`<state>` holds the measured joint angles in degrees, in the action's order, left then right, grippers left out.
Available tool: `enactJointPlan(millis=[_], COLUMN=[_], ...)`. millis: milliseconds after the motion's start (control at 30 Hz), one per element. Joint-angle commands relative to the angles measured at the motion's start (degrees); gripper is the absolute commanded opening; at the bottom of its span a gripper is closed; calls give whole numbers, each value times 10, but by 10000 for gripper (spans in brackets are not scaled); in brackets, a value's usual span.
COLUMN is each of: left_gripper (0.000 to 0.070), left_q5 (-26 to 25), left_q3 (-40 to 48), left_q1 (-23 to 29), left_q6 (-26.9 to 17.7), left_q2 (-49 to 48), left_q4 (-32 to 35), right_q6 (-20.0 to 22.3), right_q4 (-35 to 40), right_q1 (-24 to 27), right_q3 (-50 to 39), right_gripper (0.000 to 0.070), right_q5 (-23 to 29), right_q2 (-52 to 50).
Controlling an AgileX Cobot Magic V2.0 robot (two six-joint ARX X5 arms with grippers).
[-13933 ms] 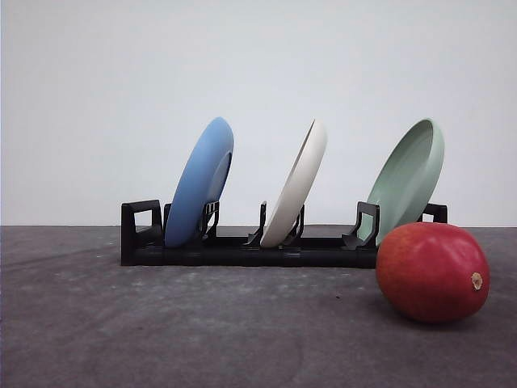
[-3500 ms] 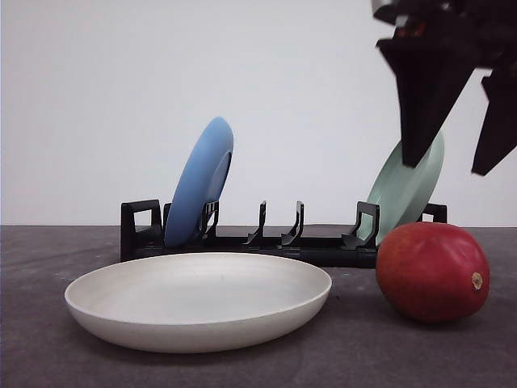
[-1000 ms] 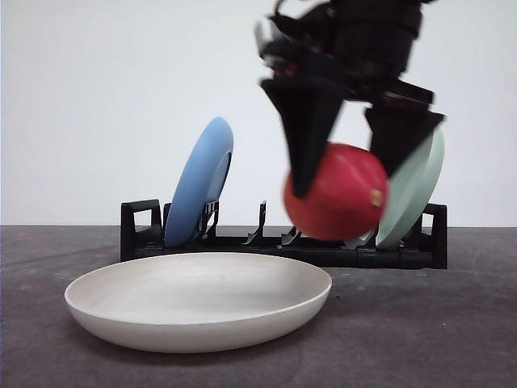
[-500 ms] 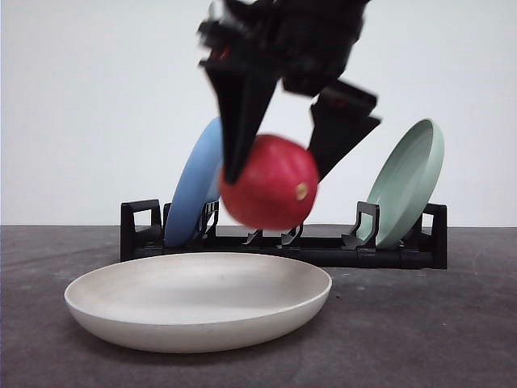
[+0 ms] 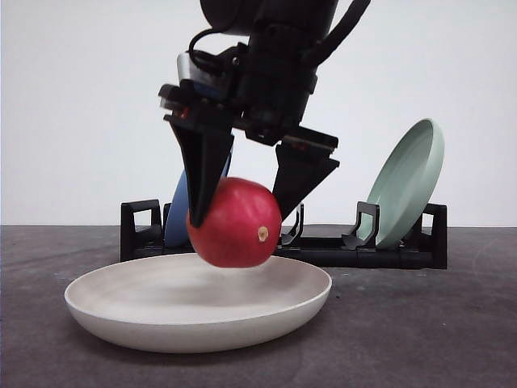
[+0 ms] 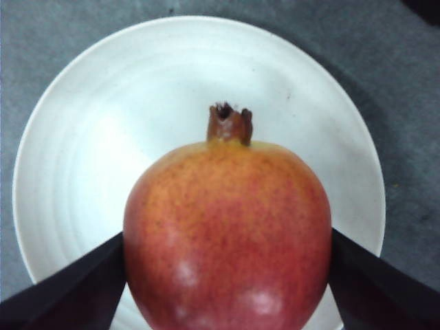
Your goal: Place pomegranate in white plate
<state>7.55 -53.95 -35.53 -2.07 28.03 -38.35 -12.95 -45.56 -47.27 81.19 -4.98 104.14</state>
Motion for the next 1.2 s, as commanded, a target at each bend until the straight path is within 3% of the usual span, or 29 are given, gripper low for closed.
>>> enactJointPlan(millis=[0,733,933,1167], left_gripper=[355,355,355,355], left_q5=[-1,-1,-1,-1], left_q3=[-7,-7,-7,-7], left_q1=[-4,-4,-4,-4], left_q6=[2,2,2,2], left_q2=[3,3,3,3], left_q4=[6,2,2,2], right_q6=[-6,-10,-10,29], right_q4=[7,18,19,53], right_q1=[-7,-14,-14,-19], right_q3=[16,15,15,16], right_gripper=[407,431,561,566], right_q5=[-2,2,4,6], right_q2=[19,52,53,31])
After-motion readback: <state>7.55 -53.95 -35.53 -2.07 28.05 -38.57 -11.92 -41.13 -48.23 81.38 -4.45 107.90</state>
